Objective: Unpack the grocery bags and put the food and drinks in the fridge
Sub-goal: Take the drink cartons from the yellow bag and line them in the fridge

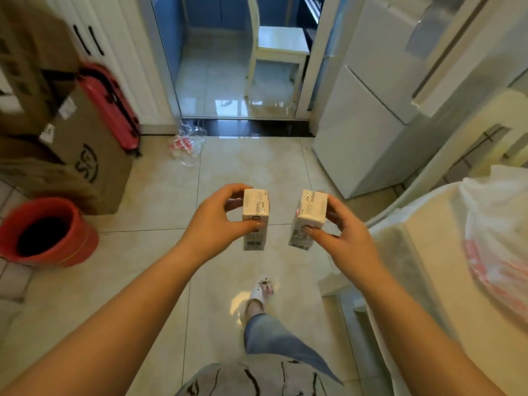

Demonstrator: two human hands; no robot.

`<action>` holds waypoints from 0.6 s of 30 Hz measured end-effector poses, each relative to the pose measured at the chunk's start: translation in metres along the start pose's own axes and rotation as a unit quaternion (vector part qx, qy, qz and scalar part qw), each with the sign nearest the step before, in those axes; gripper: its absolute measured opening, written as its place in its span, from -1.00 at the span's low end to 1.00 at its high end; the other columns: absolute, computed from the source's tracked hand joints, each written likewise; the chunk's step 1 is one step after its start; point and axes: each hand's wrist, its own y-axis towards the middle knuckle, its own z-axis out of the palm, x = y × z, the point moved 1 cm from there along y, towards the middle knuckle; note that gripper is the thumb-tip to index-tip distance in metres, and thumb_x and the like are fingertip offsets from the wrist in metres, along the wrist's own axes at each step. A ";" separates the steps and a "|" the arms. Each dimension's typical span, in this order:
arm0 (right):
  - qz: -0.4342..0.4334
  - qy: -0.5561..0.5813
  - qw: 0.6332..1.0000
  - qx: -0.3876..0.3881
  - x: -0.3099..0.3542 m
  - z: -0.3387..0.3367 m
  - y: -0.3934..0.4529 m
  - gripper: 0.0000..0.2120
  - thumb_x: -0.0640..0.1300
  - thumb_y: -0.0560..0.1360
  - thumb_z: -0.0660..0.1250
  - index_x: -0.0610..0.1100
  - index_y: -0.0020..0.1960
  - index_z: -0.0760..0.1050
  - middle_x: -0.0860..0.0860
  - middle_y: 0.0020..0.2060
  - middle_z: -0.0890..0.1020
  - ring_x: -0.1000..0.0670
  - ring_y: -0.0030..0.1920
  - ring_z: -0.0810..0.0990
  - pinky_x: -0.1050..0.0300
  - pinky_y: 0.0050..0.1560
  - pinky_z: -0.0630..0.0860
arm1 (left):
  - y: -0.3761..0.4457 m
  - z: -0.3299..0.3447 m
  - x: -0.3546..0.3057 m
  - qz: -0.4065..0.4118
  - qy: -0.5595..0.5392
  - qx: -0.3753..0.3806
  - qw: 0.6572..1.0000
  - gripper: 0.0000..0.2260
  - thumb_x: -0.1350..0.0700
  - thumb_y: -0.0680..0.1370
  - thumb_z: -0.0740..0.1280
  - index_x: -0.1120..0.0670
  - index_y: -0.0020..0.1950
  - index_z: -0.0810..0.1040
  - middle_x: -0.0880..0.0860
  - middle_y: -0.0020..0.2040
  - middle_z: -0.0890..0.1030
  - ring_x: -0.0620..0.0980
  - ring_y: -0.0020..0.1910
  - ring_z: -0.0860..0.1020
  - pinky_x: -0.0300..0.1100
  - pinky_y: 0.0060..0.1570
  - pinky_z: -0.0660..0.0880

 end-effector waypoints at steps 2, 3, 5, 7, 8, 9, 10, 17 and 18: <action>-0.002 -0.001 1.000 0.003 -0.005 0.001 0.045 -0.45 -0.29 0.45 0.37 0.28 0.17 0.30 0.36 0.08 0.45 0.49 0.07 0.40 0.55 -0.15 0.41 | 0.041 -0.007 0.004 -0.001 0.005 -0.004 1.000 -0.52 0.19 0.36 0.51 -0.06 0.20 0.43 -0.15 0.14 0.53 -0.18 0.17 0.47 -0.32 0.02 0.49; -0.002 0.003 1.000 0.003 -0.009 0.000 0.071 -0.45 -0.29 0.45 0.37 0.29 0.17 0.30 0.36 0.08 0.45 0.49 0.08 0.40 0.55 -0.14 0.41 | 0.065 -0.010 0.005 -0.002 0.009 -0.007 1.000 -0.52 0.19 0.37 0.50 -0.07 0.20 0.43 -0.16 0.13 0.52 -0.20 0.16 0.47 -0.36 -0.02 0.49; 0.004 0.018 1.000 0.005 -0.013 -0.003 0.118 -0.45 -0.30 0.45 0.37 0.26 0.18 0.31 0.37 0.07 0.46 0.50 0.07 0.40 0.54 -0.15 0.42 | 0.109 -0.017 0.003 -0.007 0.011 -0.013 1.000 -0.52 0.20 0.37 0.50 -0.06 0.20 0.43 -0.17 0.12 0.52 -0.27 0.10 0.47 -0.43 -0.09 0.48; 0.011 0.028 1.000 0.004 -0.013 -0.012 0.169 -0.46 -0.30 0.45 0.36 0.22 0.21 0.31 0.36 0.06 0.46 0.50 0.06 0.41 0.54 -0.17 0.42 | 0.159 -0.023 -0.004 -0.015 0.014 -0.017 1.000 -0.53 0.20 0.37 0.50 -0.05 0.20 0.44 -0.17 0.12 0.53 -0.35 0.05 0.47 -0.43 -0.08 0.49; 0.011 0.030 0.999 0.002 -0.011 -0.019 0.194 -0.47 -0.30 0.46 0.36 0.21 0.22 0.31 0.36 0.06 0.46 0.50 0.06 0.41 0.54 -0.17 0.43 | 0.184 -0.026 -0.009 -0.015 0.016 -0.016 1.000 -0.53 0.20 0.36 0.51 -0.05 0.20 0.45 -0.16 0.13 0.54 -0.35 0.06 0.47 -0.40 -0.04 0.51; 0.009 0.028 1.000 0.002 -0.007 -0.025 0.217 -0.47 -0.30 0.46 0.36 0.20 0.23 0.31 0.36 0.06 0.46 0.50 0.06 0.41 0.54 -0.18 0.42 | 0.208 -0.029 -0.015 -0.013 0.017 -0.013 1.000 -0.53 0.20 0.36 0.51 -0.05 0.20 0.45 -0.16 0.13 0.55 -0.32 0.08 0.48 -0.35 -0.01 0.52; 0.004 0.026 1.000 0.001 -0.004 -0.031 0.236 -0.48 -0.30 0.46 0.36 0.20 0.22 0.31 0.35 0.06 0.45 0.51 0.05 0.40 0.55 -0.18 0.41 | 0.227 -0.030 -0.021 -0.009 0.017 -0.012 1.000 -0.53 0.19 0.36 0.51 -0.05 0.21 0.46 -0.15 0.14 0.55 -0.29 0.10 0.49 -0.33 0.01 0.52; -0.020 -0.021 0.998 -0.047 0.009 -0.087 0.372 -0.46 -0.22 0.47 0.36 0.18 0.32 0.28 0.42 0.05 0.42 0.55 0.04 0.38 0.60 -0.08 0.38 | 0.376 -0.033 -0.063 0.039 0.013 0.003 0.999 -0.53 0.16 0.39 0.48 -0.12 0.22 0.42 -0.17 0.18 0.53 -0.23 0.18 0.46 -0.30 0.03 0.51; -0.020 -0.026 0.998 -0.059 0.009 -0.095 0.391 -0.46 -0.21 0.47 0.36 0.17 0.33 0.27 0.43 0.04 0.41 0.56 0.03 0.37 0.61 -0.08 0.37 | 0.399 -0.031 -0.068 0.049 0.012 0.008 0.999 -0.53 0.17 0.40 0.47 -0.13 0.22 0.41 -0.20 0.15 0.51 -0.27 0.14 0.45 -0.39 -0.05 0.50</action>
